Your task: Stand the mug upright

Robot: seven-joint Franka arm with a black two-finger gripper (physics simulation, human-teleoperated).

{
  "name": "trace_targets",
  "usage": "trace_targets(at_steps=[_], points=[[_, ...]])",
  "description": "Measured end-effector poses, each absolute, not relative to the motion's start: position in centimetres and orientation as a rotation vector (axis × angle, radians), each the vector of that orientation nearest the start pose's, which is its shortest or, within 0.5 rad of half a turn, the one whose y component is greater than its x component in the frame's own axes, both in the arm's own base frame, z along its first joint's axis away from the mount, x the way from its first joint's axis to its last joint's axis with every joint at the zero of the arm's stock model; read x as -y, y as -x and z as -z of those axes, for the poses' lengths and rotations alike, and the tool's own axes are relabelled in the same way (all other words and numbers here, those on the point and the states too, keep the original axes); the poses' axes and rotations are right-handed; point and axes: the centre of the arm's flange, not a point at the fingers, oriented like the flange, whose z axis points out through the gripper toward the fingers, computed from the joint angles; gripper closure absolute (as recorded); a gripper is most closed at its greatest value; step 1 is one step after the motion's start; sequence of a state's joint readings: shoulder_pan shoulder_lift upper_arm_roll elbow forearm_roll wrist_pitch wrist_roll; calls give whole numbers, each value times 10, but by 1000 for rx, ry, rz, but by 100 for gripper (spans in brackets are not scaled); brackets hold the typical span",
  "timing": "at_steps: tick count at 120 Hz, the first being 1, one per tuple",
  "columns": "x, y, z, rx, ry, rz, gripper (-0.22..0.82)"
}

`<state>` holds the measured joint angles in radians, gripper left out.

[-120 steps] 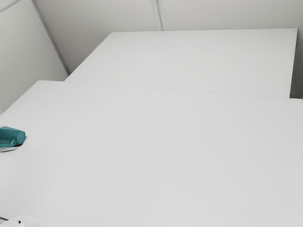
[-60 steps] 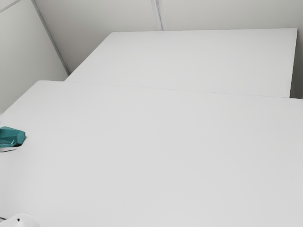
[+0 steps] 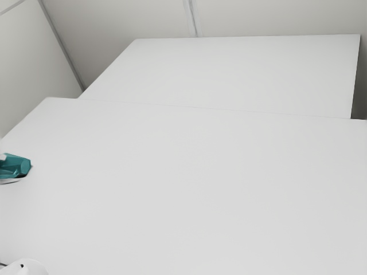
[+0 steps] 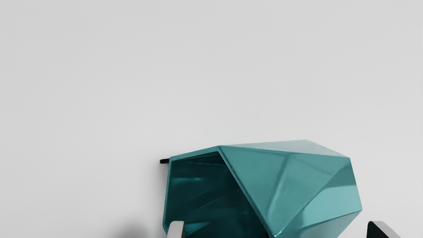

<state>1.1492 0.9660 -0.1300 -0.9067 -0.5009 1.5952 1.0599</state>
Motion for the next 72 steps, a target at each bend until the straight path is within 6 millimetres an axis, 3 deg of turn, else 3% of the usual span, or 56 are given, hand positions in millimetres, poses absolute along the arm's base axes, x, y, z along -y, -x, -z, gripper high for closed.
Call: trace_targets(at_steps=[28,72], points=[[-637,-409,-291,-99,-2528,-520,0],[-638,-394,-277,-105,-2418,-560,1]])
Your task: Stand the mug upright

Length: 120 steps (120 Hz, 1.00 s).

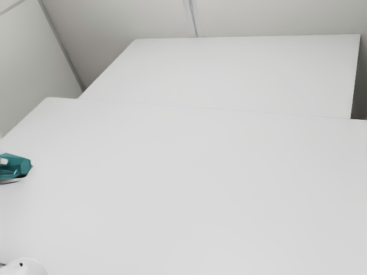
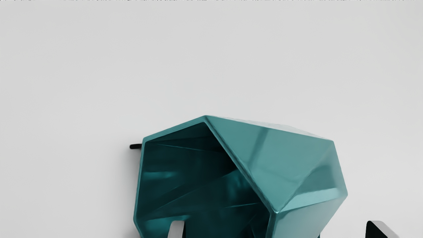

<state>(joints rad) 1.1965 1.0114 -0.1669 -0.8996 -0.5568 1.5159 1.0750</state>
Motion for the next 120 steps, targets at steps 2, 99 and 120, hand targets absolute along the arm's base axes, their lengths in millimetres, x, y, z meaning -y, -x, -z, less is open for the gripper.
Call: trace_targets(at_steps=[2,99,120], points=[[-637,-395,-277,-101,-2413,-561,2],[-631,-407,-292,-41,-2379,-610,56],[-626,-411,-299,-20,-2365,-616,66]])
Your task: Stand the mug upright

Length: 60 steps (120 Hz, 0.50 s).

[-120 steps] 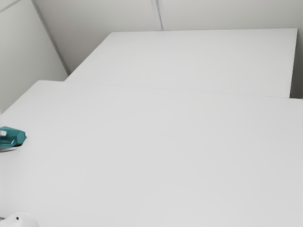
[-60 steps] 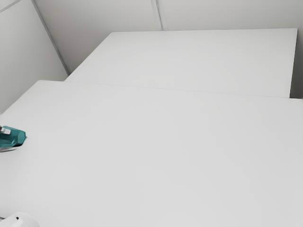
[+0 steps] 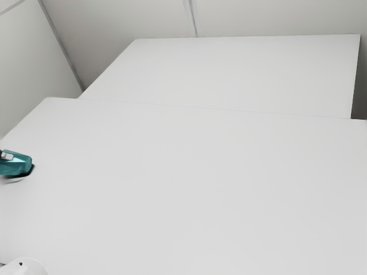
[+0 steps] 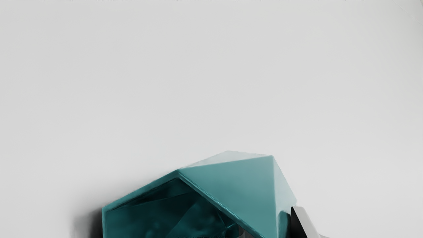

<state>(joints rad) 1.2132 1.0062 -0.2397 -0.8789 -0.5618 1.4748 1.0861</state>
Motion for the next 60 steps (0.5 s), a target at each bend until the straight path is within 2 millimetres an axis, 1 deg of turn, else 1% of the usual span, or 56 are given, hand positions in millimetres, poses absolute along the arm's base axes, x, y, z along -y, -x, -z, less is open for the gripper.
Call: trace_targets(at_steps=[12,28,40,48,54,60], points=[[-623,-413,-304,-7,-2353,-620,73],[-617,-420,-318,19,-2346,-629,76],[-615,-421,-335,34,-2362,-633,77],[-612,-423,-350,51,-2389,-628,78],[-601,-435,-357,82,-2417,-591,78],[-581,-450,-368,124,-2451,-542,78]])
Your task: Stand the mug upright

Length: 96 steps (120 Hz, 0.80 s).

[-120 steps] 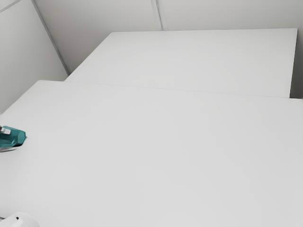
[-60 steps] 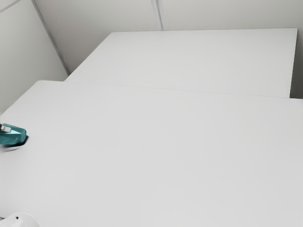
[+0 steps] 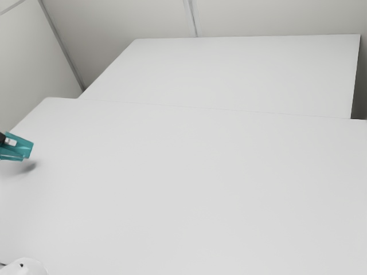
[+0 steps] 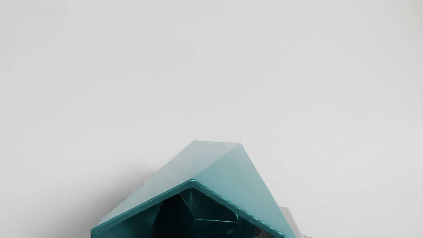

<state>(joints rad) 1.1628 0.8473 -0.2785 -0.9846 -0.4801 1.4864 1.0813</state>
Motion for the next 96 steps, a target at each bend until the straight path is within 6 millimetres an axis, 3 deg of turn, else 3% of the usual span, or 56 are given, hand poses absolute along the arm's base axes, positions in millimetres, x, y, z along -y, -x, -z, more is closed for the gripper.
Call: trace_targets(at_steps=[23,50,64,96], points=[[-491,-501,-410,287,-2633,-355,78],[-348,-539,-448,479,-2815,-177,79],[-293,-548,-455,517,-2865,-128,78],[-179,-550,-443,511,-2926,-24,79]])
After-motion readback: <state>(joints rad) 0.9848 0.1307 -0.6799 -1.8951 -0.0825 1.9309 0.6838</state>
